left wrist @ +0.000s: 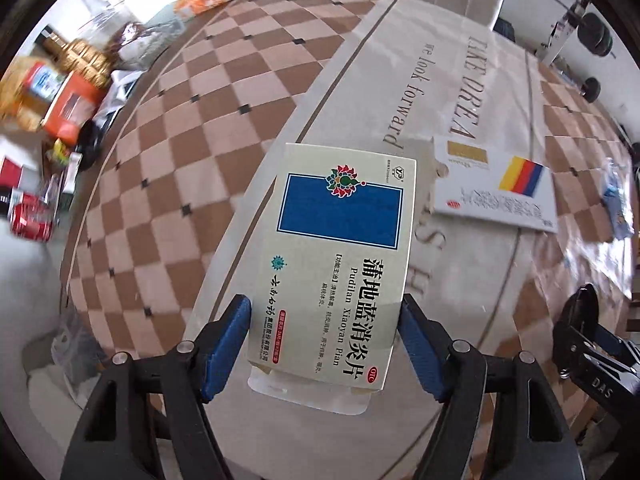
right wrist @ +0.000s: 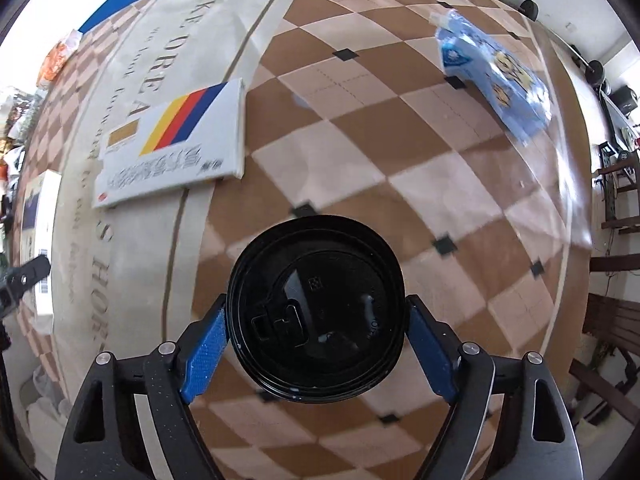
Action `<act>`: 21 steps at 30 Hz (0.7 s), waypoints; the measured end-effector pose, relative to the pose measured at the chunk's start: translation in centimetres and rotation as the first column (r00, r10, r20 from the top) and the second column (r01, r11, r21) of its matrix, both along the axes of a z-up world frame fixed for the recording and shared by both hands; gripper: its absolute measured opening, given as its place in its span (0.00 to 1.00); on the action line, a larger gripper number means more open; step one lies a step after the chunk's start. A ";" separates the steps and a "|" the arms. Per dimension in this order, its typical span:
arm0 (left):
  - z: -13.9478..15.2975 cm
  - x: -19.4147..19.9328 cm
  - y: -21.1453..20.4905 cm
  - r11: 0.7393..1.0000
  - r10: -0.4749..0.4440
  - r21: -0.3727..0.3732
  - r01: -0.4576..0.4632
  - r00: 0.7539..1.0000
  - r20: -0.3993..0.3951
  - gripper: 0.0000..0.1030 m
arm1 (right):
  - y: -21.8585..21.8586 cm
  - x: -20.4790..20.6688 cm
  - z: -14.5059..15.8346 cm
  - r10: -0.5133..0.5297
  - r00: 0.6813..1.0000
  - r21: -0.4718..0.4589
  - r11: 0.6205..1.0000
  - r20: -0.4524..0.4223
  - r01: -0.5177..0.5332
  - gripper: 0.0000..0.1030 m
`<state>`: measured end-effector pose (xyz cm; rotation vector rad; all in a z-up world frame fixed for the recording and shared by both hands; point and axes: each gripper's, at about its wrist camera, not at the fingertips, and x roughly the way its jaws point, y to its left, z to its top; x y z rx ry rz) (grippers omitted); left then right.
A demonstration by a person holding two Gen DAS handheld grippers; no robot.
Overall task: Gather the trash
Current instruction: 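Carry the medicine box and black lid over the trash bin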
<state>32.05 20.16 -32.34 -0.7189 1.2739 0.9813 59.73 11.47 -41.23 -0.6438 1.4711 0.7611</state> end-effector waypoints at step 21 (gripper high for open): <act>0.7 -25.1 -19.5 0.991 0.118 -0.085 -0.105 0.979 0.169 0.70 | -22.1 -29.7 7.4 0.036 0.968 0.158 0.987 -0.248 0.004 0.83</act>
